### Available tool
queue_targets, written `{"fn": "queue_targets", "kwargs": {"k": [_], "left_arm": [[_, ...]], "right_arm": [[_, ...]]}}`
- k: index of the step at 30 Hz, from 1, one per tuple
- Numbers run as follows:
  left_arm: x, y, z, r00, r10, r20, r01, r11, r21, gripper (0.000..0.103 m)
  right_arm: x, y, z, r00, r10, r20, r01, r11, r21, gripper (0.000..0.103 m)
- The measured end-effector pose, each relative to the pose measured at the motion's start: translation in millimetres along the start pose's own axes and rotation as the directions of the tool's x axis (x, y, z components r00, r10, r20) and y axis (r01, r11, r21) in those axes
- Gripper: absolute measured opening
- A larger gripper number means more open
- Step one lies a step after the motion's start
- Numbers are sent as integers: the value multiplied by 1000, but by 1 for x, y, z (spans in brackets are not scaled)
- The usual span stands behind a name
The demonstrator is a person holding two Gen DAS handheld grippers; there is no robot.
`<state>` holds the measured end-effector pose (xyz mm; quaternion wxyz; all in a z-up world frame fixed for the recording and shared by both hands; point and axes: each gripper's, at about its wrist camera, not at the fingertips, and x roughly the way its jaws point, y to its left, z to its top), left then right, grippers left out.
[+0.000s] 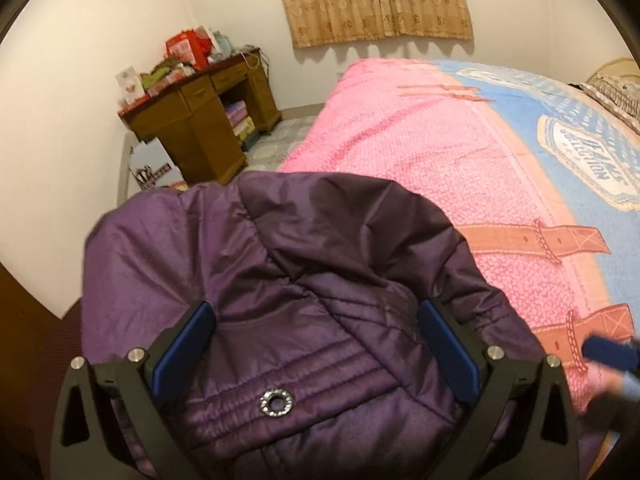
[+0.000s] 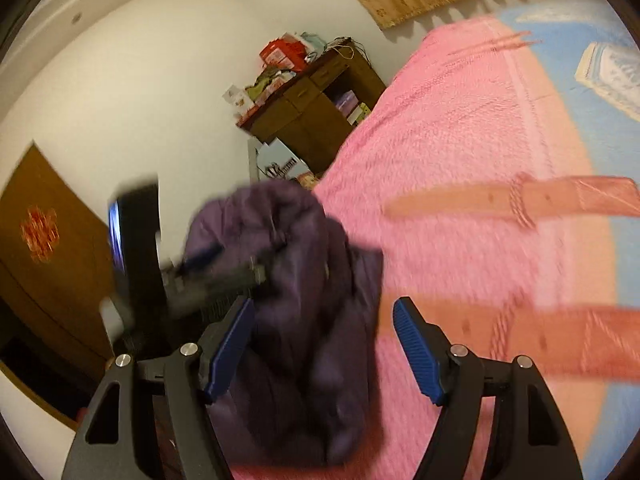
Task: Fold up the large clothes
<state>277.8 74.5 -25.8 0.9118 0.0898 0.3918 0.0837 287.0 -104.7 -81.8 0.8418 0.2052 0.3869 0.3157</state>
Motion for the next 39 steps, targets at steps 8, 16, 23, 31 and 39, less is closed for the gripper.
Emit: {"fn": "queue_targets", "kwargs": {"k": [8, 16, 23, 31, 39], "left_arm": [[-78, 38, -27, 997, -65, -28, 59, 981, -183, 103], [-107, 38, -103, 1000, 0, -23, -6, 966, -259, 103], [-116, 36, -128, 996, -78, -37, 62, 942, -328, 103], [-142, 16, -169, 998, -51, -46, 37, 962, -272, 103], [-150, 12, -174, 991, -110, -77, 82, 950, -303, 103]], "right_arm": [[32, -3, -34, 994, -81, -69, 79, 996, -37, 74], [33, -13, -45, 991, -87, -101, 89, 996, 9, 84], [-12, 0, -72, 990, -140, -33, 140, 990, -4, 85], [-75, 47, -102, 946, -302, 117, 320, 930, -181, 86], [-102, 84, -125, 903, -409, 127, 428, 845, -321, 86]]}}
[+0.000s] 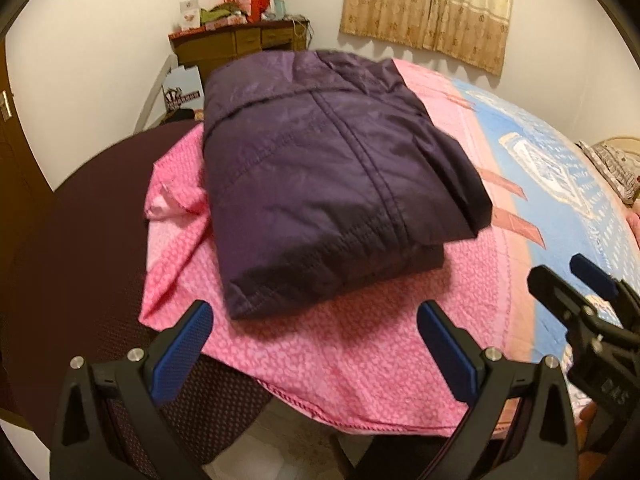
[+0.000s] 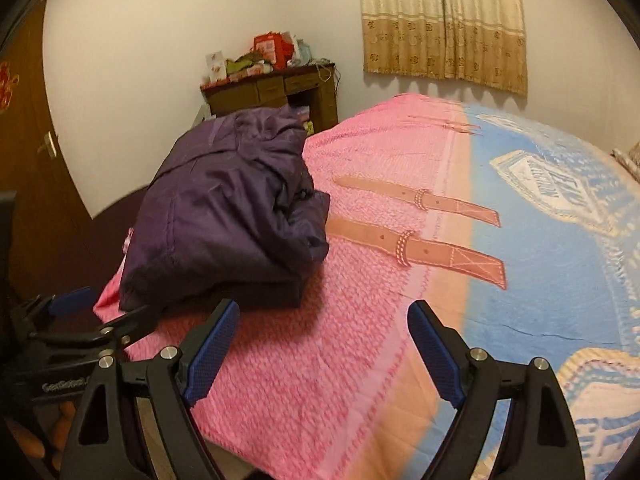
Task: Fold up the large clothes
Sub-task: 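Open both grippers and pull them back from the folded jacket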
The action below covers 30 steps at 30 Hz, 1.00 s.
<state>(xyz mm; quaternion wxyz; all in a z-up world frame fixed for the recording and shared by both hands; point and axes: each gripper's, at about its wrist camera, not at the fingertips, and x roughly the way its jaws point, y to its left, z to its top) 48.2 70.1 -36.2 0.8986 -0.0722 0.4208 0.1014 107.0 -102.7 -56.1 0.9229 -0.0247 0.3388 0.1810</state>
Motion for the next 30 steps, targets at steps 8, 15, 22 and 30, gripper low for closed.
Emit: {"fn": "queue_targets", "kwargs": {"k": [8, 15, 22, 30], "left_arm": [[26, -7, -24, 979, -64, -196, 50, 996, -72, 103], [-8, -7, -14, 990, -7, -137, 0, 999, -55, 103], [-116, 16, 11, 964, 158, 213, -145, 986, -77, 103], [-184, 35, 19, 879, 233, 417, -208, 972, -106, 103]], "right_arm": [[-4, 4, -3, 988, -108, -109, 103, 994, -43, 87], [-29, 24, -3, 986, -86, -145, 71, 992, -102, 87], [-116, 46, 40, 999, 44, 32, -41, 995, -88, 87], [-229, 84, 85, 921, 148, 361, -118, 988, -104, 98]]}}
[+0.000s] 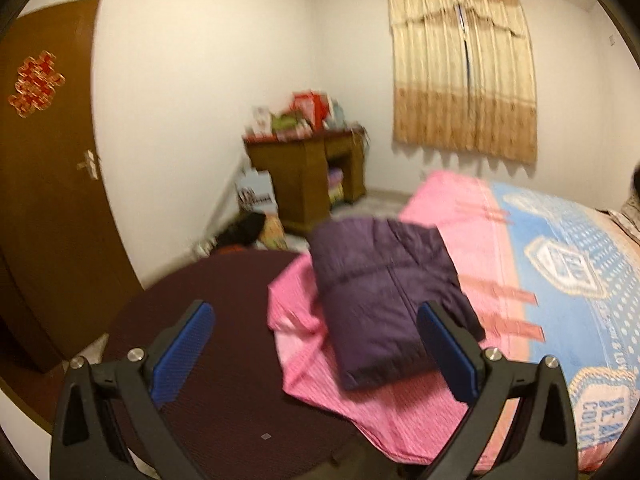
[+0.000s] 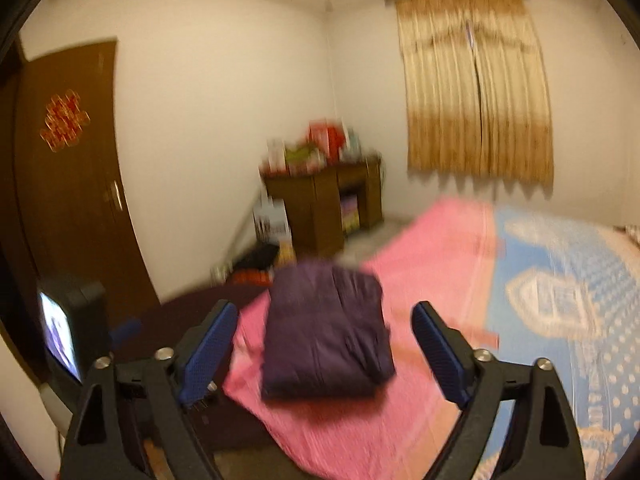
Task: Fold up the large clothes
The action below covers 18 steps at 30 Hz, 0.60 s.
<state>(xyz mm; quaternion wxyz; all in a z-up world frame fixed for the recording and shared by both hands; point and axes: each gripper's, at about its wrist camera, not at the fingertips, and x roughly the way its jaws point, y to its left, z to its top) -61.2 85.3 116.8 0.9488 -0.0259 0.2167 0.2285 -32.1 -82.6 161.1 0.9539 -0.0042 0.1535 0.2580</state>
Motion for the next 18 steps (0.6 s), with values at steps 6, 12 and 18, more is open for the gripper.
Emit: {"fn": "queue_targets", "kwargs": {"k": [6, 12, 18], "left_arm": [[-18, -5, 2, 997, -14, 69, 15, 1000, -11, 103], [-27, -8, 0, 991, -29, 127, 36, 998, -49, 103], [-18, -20, -6, 996, -27, 85, 30, 999, -42, 103]], "right_arm": [[-21, 11, -24, 984, -85, 159, 85, 996, 7, 100], [9, -8, -45, 988, -139, 69, 133, 988, 83, 100], [19, -22, -59, 984, -170, 47, 162, 978, 135, 100]]}}
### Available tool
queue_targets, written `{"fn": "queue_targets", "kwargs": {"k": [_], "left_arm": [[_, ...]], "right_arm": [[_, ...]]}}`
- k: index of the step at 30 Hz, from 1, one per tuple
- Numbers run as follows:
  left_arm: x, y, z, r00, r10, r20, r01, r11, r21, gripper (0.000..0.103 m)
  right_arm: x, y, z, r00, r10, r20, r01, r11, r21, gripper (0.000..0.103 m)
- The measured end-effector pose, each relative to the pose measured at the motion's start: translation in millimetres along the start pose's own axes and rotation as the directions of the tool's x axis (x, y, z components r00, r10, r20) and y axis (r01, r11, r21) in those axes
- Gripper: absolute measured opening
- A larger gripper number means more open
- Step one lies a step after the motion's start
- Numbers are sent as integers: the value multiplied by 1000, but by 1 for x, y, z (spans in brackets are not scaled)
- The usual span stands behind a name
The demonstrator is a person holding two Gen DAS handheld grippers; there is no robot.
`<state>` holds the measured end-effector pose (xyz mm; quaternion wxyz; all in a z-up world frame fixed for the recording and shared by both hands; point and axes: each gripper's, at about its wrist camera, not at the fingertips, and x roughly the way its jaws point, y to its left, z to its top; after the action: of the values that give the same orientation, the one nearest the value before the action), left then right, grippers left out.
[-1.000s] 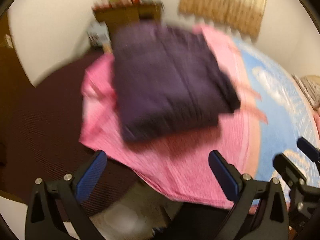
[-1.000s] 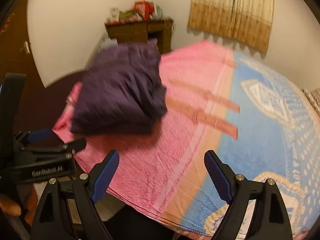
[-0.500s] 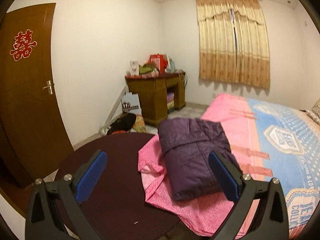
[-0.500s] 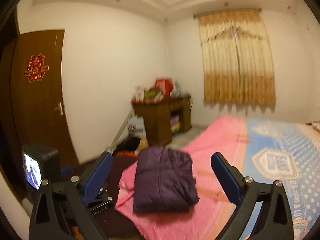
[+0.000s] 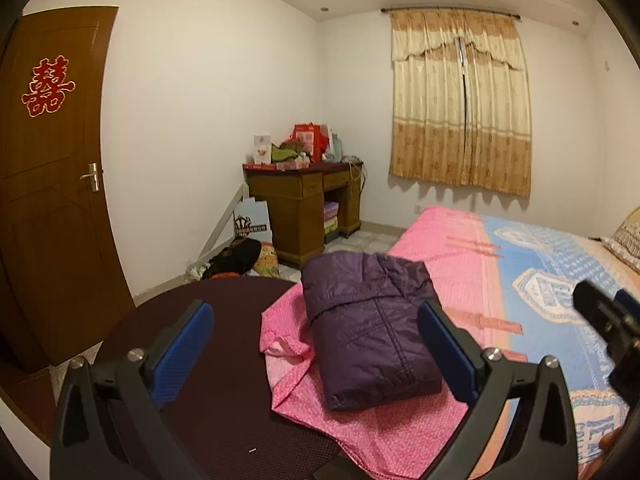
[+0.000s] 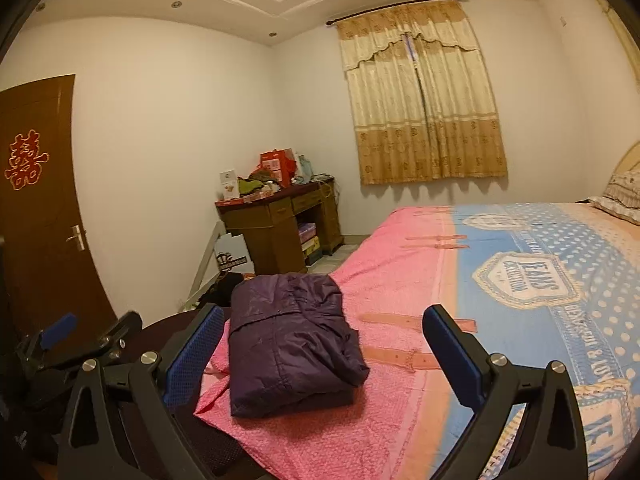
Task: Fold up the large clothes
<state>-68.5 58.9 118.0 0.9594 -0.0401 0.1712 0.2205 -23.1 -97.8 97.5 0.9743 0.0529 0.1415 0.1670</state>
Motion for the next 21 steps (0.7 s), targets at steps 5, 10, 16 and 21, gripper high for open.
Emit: {"fn": "queue_targets", "kwargs": {"k": [5, 10, 16, 21], "left_arm": [[4, -15, -10, 998, -47, -50, 48, 999, 17, 103], [-1, -27, -13, 998, -39, -44, 42, 997, 63, 103], [0, -27, -13, 998, -35, -46, 38, 997, 64, 103], [0, -31, -14, 998, -33, -58, 37, 997, 70, 103]], "right_arm": [[1, -4, -4, 1000, -29, 1, 29, 999, -14, 100], [2, -6, -6, 1000, -25, -10, 25, 1000, -8, 100], [1, -8, -7, 1000, -27, -12, 27, 1000, -6, 100], [3, -13, -9, 999, -27, -27, 27, 1000, 4, 100]]}}
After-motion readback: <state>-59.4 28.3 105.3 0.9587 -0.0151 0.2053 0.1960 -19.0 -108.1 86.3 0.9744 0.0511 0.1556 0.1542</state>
